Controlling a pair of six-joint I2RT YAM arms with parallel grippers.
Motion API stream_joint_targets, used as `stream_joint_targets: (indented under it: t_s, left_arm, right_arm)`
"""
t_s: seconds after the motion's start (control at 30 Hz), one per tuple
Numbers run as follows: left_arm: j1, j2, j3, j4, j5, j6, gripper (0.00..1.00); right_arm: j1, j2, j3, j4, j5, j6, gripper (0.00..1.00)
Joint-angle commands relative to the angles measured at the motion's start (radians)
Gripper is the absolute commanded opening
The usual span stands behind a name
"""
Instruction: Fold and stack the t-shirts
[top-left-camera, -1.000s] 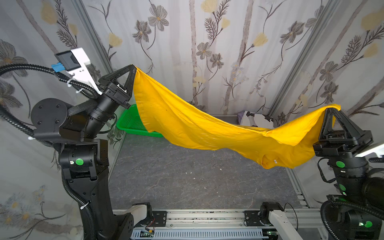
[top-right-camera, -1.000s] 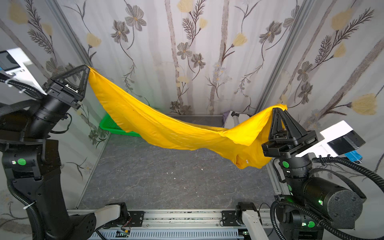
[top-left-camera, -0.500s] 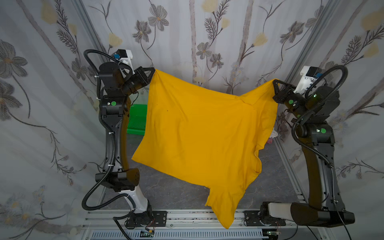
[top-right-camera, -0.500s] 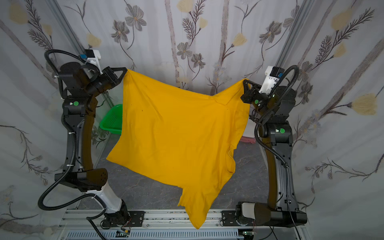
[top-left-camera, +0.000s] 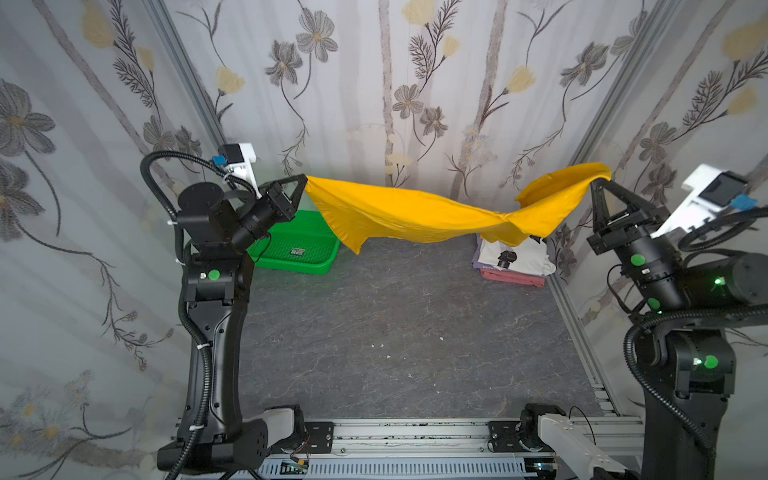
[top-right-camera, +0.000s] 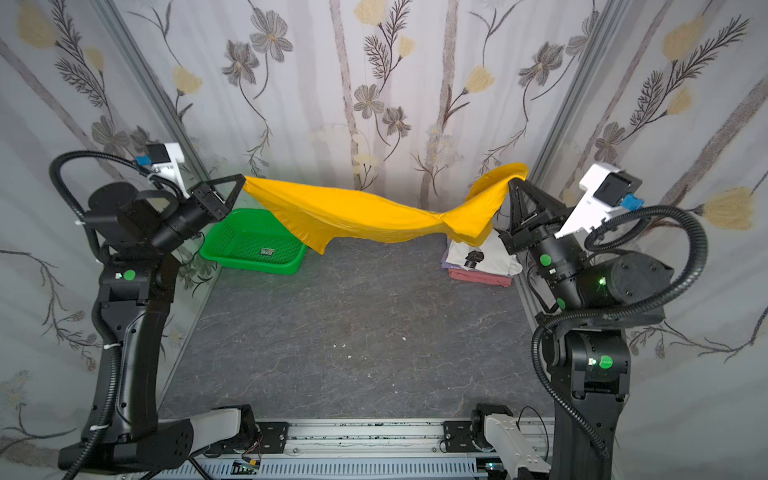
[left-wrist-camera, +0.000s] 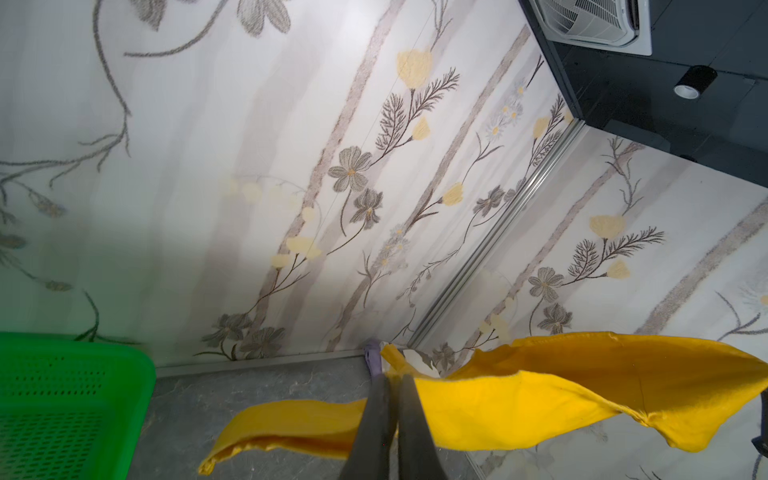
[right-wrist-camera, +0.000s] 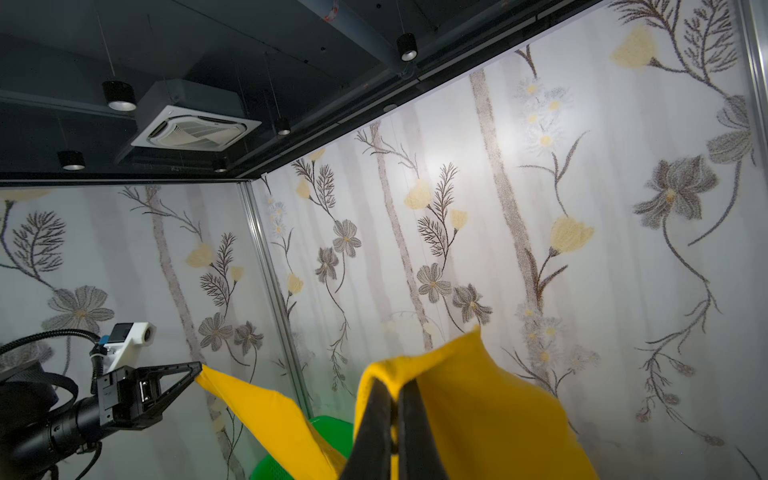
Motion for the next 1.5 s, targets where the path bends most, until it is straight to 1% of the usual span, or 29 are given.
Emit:
stream_joint_targets:
  t_s: [0.0,0.07,0.13,0.2,0.27,0.33,0.43,0.47,0.5,0.57,0.67,0.77,0.8,0.83,0.9,0.93,1.03,1.1,1.17,1.23,1.33,1.4,1.47]
  left_arm:
    - [-0.008,-0.134,-0.255,0.091,-0.043,0.004,0.0]
    - [-0.021,-0.215,-0.424,0.073,-0.044,-0.002,0.0]
    - [-0.054,-0.291,-0.576,0.084,-0.047,-0.032,0.0]
    - [-0.117,-0.352,-0.688,0.044,-0.094,-0.027,0.0]
    - [-0.192,-0.41,-0.769,-0.016,-0.166,-0.012,0.0]
    - [-0.253,-0.461,-0.83,-0.043,-0.229,-0.027,0.0]
    - [-0.316,-0.525,-0.901,-0.098,-0.348,-0.061,0.0]
    - [-0.325,-0.545,-0.923,-0.121,-0.406,-0.081,0.0]
    - [-0.329,-0.56,-0.948,-0.127,-0.439,-0.102,0.0]
    - [-0.328,-0.556,-0.981,-0.16,-0.512,-0.149,0.0]
    - [-0.329,-0.484,-1.0,-0.252,-0.634,-0.247,0.0]
    - [-0.332,-0.393,-1.023,-0.237,-0.681,-0.304,0.0]
    - [-0.334,-0.365,-1.024,-0.229,-0.696,-0.313,0.0]
    - [-0.339,-0.335,-1.013,-0.252,-0.737,-0.333,0.0]
    - [-0.341,-0.283,-1.006,-0.253,-0.781,-0.345,0.0]
    - [-0.341,-0.248,-1.005,-0.24,-0.789,-0.346,0.0]
    - [-0.347,-0.134,-0.999,-0.156,-0.753,-0.336,0.0]
    - [-0.358,-0.055,-0.993,-0.103,-0.739,-0.328,0.0]
    - [-0.365,0.014,-0.985,-0.06,-0.73,-0.315,0.0]
    - [-0.369,0.081,-0.97,-0.035,-0.73,-0.307,0.0]
    - [-0.369,0.177,-0.942,-0.031,-0.767,-0.307,0.0]
    - [-0.371,0.224,-0.926,-0.031,-0.814,-0.309,0.0]
    - [-0.37,0.262,-0.906,-0.038,-0.876,-0.311,0.0]
  right_arm:
    - [0.002,-0.184,-0.296,-0.102,0.093,0.051,0.0]
    - [0.003,-0.354,-0.552,-0.162,0.149,0.114,0.0]
    - [0.003,-0.505,-0.766,-0.236,0.183,0.184,0.0]
    - [0.003,-0.629,-0.912,-0.301,0.195,0.261,0.0]
    - [0.004,-0.737,-0.999,-0.339,0.191,0.339,0.0]
    - [0.005,-0.796,-1.035,-0.392,0.211,0.367,0.0]
    - [0.005,-0.815,-1.058,-0.456,0.251,0.357,0.0]
    - [0.005,-0.81,-1.068,-0.452,0.252,0.352,0.0]
    - [0.004,-0.801,-1.077,-0.447,0.252,0.351,0.0]
    - [0.005,-0.763,-1.103,-0.41,0.217,0.343,0.0]
    - [0.007,-0.696,-1.14,-0.372,0.174,0.331,0.0]
    - [0.009,-0.619,-1.182,-0.304,0.16,0.308,0.0]
    - [0.013,-0.582,-1.193,-0.269,0.145,0.308,0.0]
    - [0.02,-0.529,-1.198,-0.23,0.14,0.308,0.0]
    - [0.058,-0.412,-1.194,-0.161,0.158,0.306,0.0]
    - [0.086,-0.342,-1.188,-0.12,0.18,0.303,0.0]
    - [0.153,-0.115,-1.15,-0.026,0.225,0.289,0.0]
    - [0.169,0.046,-1.099,-0.004,0.225,0.265,0.0]
    - [0.188,0.164,-1.063,0.024,0.241,0.24,0.0]
    - [0.206,0.255,-1.033,0.043,0.263,0.224,0.0]
    - [0.257,0.363,-0.99,0.051,0.29,0.194,0.0]
    - [0.297,0.429,-0.961,0.044,0.29,0.181,0.0]
    - [0.339,0.474,-0.954,0.066,0.255,0.181,0.0]
